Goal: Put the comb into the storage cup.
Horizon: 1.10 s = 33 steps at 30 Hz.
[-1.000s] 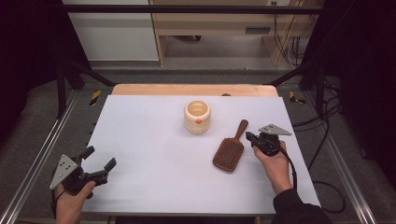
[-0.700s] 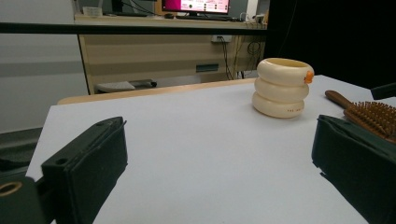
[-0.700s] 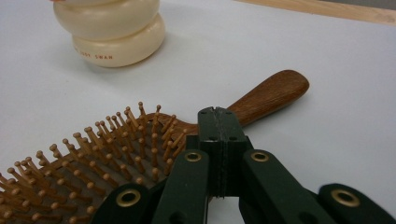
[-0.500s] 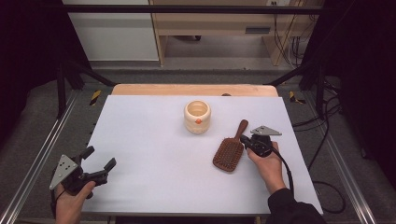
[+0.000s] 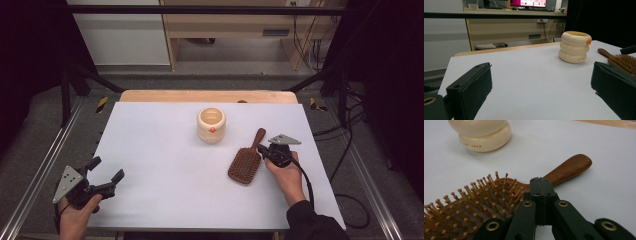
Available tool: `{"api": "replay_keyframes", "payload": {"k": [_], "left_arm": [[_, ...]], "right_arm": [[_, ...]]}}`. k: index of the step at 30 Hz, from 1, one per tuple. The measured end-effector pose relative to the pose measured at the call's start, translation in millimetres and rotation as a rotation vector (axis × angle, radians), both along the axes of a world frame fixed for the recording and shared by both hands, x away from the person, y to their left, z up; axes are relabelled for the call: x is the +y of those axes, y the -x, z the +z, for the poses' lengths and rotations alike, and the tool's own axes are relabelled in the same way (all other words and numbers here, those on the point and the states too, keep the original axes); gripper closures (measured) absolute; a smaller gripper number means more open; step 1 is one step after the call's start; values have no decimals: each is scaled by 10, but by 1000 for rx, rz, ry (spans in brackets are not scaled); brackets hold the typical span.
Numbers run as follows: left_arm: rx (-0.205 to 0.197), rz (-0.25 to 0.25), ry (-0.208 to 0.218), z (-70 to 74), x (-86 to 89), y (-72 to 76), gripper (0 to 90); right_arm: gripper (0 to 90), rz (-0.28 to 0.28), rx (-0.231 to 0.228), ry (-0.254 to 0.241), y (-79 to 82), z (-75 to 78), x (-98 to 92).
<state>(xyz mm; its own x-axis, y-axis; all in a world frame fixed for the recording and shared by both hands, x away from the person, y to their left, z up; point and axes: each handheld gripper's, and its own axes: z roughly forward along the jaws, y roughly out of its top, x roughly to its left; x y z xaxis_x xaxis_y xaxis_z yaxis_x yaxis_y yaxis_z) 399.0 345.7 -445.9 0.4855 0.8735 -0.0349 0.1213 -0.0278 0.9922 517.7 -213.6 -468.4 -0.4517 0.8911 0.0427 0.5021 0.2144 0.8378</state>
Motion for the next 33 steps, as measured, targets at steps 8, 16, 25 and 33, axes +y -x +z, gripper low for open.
{"api": "replay_keyframes", "payload": {"k": [8,16,25,33], "left_arm": [[0,-3,-4,-3,-10,-4,34],[4,-1,-5,-10,-7,-10,35],[5,-2,3,-10,2,-11,35],[6,-4,5,-11,4,-14,35]], "right_arm": [[900,-1,-4,11,-93,36,4],[900,6,-3,54,-284,37,75],[900,7,20,99,-522,-19,196],[900,14,48,134,-571,-71,199]]}}
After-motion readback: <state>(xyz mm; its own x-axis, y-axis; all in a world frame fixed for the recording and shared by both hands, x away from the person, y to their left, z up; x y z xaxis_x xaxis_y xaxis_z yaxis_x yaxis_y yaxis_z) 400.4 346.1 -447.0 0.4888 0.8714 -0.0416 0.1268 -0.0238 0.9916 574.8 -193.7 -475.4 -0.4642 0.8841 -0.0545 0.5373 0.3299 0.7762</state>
